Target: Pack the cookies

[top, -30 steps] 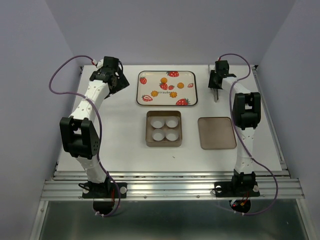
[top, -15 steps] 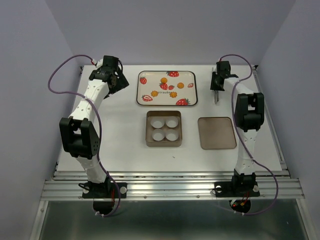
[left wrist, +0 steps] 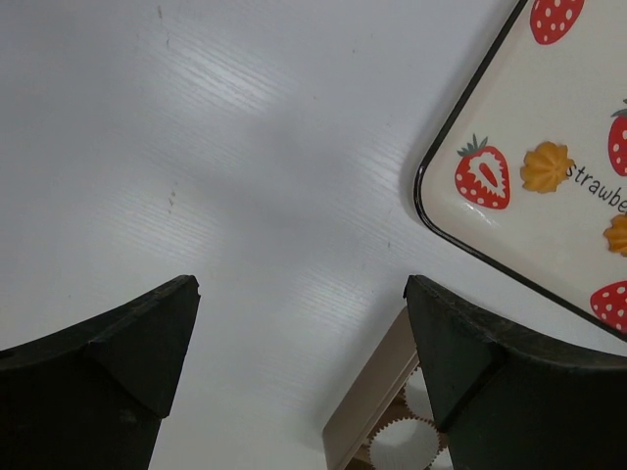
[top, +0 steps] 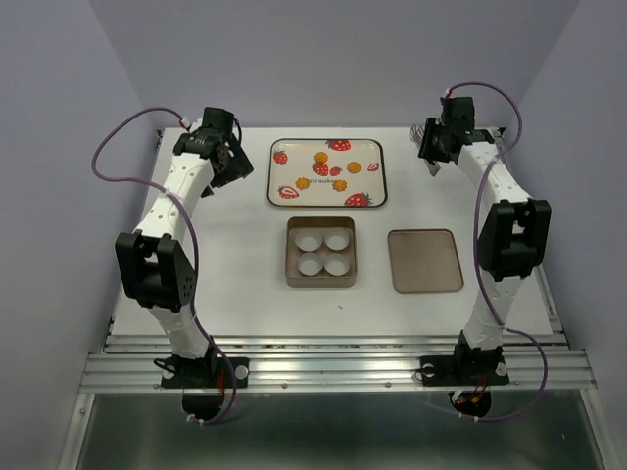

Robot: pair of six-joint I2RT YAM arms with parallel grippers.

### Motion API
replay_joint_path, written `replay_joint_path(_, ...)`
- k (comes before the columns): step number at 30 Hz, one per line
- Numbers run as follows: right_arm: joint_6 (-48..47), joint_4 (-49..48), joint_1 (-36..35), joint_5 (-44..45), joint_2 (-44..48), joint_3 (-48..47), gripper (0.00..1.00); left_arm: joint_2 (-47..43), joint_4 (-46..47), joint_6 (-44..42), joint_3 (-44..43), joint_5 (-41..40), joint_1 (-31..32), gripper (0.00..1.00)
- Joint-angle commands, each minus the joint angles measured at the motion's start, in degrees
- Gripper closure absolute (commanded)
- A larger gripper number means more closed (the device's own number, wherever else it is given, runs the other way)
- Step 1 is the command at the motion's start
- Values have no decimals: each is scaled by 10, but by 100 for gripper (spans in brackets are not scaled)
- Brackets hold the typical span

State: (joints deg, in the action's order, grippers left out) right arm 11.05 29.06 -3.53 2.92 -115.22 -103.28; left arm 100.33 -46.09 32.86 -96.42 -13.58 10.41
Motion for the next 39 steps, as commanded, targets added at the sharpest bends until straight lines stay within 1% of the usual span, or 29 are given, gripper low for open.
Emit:
replay_joint_path(1,22,63,-11,-56,40,-27,60,-50,-39,4,-35,-3,6,1)
replay_joint_path(5,27,135,-29,-102,51,-64,58,-51,-48,9,-38,14,7,1)
replay_joint_path(10,21,202,-89,-99,54,-95,57,-35,-34,3,-41,3,7,1)
replay_joint_path(15,39,209,-121,-98,46,-130,57,-20,-25,4,-53,7,8,1)
replay_joint_path(17,39,217,-137,-92,29,-148,57,-19,-19,4,-52,6,9,1)
replay_joint_path(18,39,223,-137,-79,21,-171,56,-18,-17,3,-52,6,9,1)
replay_joint_path(20,36,234,-153,-65,-1,-191,56,-15,-15,2,-54,6,10,1)
replay_joint_path(25,46,247,-163,-32,-33,-239,55,-12,-10,4,-54,10,9,1)
replay_joint_path(26,42,254,-163,-27,-36,-243,55,-14,-8,5,-51,11,9,1)
replay_joint_path(27,41,258,-170,0,-43,-247,54,-15,-8,6,-48,12,10,1)
replay_joint_path(30,29,263,-176,15,-56,-252,54,-22,-5,11,-33,19,10,1)
replay_joint_path(39,29,266,-176,30,-88,-265,52,-33,3,24,-2,28,12,1)
